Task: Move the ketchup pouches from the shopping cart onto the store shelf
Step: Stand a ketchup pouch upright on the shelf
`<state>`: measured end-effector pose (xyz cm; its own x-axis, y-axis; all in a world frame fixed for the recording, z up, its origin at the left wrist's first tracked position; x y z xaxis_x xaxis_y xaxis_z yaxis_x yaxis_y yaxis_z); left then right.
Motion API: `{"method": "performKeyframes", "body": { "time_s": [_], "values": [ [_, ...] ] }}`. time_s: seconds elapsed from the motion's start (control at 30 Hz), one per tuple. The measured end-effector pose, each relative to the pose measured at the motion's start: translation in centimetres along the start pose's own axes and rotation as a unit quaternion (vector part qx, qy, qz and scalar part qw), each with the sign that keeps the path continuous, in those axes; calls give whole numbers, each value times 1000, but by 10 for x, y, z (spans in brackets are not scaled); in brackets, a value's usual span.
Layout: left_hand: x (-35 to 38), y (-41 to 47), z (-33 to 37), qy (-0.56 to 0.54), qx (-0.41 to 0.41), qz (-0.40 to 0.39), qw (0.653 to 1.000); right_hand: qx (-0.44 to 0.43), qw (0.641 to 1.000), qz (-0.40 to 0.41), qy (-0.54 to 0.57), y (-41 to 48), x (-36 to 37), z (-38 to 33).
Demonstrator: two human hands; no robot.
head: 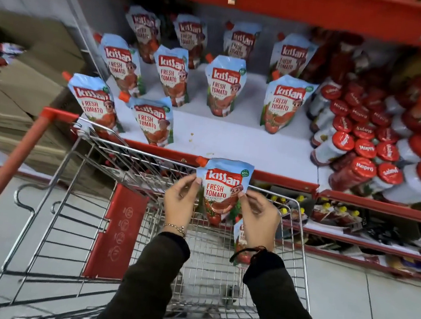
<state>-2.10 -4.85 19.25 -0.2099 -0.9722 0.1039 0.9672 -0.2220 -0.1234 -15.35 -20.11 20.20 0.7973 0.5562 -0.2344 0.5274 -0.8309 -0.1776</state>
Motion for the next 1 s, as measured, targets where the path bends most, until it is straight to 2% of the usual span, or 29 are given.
{"method": "performKeyframes", "body": {
  "time_s": [0.23, 0.47, 0.63, 1.0],
  "values": [
    [11, 57, 50, -9, 42, -4, 999, -59, 997, 40, -40, 41, 25, -57],
    [16, 98, 61, -29, 49, -13, 998, -79, 993, 55, -64, 77, 41, -91],
    [31, 108, 70, -32, 66, -16, 997, -72, 994, 57, -60, 95, 47, -95],
    [38, 120, 61, 55, 63, -15, 996, -33, 997, 29, -57, 113, 63, -76]
  ]
}}
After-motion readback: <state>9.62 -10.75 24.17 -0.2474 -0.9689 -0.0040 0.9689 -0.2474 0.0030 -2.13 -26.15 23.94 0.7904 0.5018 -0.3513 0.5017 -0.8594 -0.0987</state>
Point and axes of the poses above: each hand's wrist, its own y-axis towards the middle knuckle, its own x-axis out of the palm, z = x × y, the point moved 5 cm from there along y, towards the middle knuckle, and after that the axes turned 6 degrees about x, right-handed, at the moved point
